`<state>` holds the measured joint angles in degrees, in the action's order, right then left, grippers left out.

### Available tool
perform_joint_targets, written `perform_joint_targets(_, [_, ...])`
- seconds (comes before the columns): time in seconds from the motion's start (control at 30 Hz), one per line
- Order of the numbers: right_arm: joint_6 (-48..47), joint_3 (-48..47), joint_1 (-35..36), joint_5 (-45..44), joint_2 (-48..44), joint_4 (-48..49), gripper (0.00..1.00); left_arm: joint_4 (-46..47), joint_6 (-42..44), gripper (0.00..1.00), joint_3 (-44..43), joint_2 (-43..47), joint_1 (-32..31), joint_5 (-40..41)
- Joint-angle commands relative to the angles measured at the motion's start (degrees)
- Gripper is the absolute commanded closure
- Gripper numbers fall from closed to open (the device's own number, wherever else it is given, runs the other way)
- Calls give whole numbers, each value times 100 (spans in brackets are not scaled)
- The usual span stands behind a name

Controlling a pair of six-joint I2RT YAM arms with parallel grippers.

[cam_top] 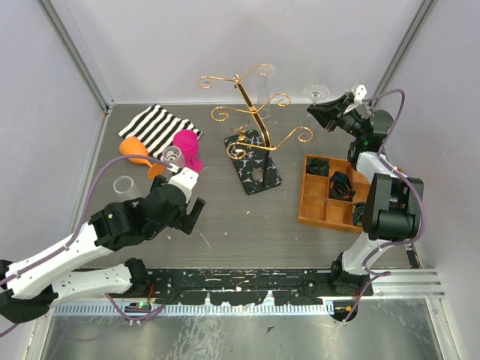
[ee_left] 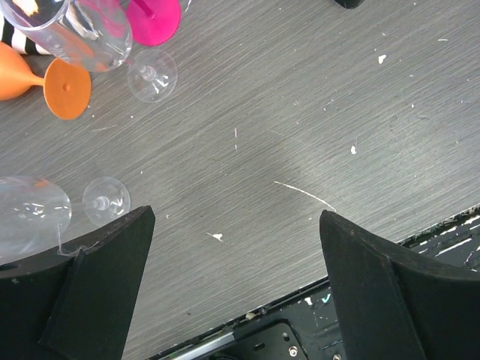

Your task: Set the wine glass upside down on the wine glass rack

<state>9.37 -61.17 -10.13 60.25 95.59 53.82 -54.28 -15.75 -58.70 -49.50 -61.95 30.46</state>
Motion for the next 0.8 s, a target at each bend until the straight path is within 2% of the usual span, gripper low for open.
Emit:
perform_joint_targets(0.0, [1839,-122,-8,505,529,2607,100,55,-25,2,99,-53,25,-89])
perform_joint_targets(0.1, [3229,-360,-12,530,1201,4225,99,59,-25,2,123,11,25,-117])
perform_joint_targets(0.17, [3526,-548,25,585,1444,4341,99,96,-25,2,147,84,23,-118])
perform_joint_targets(0.37, [3274,-312,117,609,1427,4336,99,142,-17,2,183,208,24,-64])
perform_joint_targets(0.77, [3237,-420,609,733,1488,4338,99,146,16,2,181,122,24,-117])
